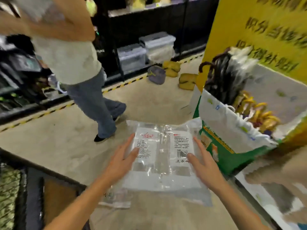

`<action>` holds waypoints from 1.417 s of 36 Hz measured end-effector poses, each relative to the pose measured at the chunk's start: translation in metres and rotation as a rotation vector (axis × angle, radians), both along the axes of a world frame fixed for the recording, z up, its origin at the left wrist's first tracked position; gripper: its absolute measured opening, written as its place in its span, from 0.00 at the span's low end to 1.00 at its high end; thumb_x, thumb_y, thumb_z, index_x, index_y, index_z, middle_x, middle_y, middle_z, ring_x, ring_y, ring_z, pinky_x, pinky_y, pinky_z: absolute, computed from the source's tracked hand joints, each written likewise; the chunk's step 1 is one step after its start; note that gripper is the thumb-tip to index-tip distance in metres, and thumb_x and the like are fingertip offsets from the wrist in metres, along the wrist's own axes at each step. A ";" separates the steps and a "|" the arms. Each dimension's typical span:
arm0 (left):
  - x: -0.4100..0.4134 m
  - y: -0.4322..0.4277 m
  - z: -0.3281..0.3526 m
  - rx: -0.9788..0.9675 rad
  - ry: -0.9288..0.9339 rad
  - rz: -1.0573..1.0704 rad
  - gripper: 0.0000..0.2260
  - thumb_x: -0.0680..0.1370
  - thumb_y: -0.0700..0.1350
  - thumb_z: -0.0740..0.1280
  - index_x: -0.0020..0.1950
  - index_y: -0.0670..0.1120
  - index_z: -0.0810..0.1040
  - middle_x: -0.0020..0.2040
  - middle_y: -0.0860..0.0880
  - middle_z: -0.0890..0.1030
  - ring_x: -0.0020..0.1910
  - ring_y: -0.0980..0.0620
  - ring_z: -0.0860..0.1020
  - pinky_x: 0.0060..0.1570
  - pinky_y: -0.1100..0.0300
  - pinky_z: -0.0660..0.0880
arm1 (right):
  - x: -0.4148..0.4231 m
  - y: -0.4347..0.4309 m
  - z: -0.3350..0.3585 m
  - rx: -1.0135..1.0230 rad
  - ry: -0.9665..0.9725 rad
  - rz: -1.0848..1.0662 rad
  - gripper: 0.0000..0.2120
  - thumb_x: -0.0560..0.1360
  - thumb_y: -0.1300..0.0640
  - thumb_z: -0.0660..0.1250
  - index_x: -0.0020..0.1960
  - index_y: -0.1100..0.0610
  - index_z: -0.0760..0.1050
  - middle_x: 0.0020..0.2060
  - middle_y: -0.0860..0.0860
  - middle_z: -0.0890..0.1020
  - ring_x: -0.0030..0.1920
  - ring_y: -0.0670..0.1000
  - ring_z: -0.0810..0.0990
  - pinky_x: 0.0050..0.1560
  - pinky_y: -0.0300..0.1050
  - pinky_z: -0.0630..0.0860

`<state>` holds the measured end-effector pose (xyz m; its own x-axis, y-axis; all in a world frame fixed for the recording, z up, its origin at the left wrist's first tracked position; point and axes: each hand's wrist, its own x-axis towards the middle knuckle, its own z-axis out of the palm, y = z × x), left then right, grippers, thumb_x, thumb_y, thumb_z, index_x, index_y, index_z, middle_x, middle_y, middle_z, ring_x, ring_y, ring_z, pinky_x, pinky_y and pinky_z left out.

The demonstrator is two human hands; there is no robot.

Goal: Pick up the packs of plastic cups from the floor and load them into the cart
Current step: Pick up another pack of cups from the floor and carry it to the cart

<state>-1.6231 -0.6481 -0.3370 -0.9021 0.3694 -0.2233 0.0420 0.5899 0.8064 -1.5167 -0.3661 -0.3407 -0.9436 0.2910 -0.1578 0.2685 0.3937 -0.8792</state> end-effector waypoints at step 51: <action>0.537 0.374 0.251 0.228 0.102 -1.620 0.27 0.79 0.59 0.63 0.76 0.61 0.61 0.75 0.53 0.66 0.73 0.49 0.66 0.73 0.53 0.61 | 0.703 -0.035 0.239 0.151 0.154 -1.662 0.27 0.81 0.46 0.63 0.77 0.41 0.59 0.69 0.40 0.69 0.66 0.45 0.71 0.60 0.37 0.71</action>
<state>-1.0856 -0.2745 -0.0859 0.4296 0.9030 -0.0024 0.5169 -0.2437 0.8206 -0.8139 -0.4007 -0.1019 0.3816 0.9241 0.0216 0.3724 -0.1323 -0.9186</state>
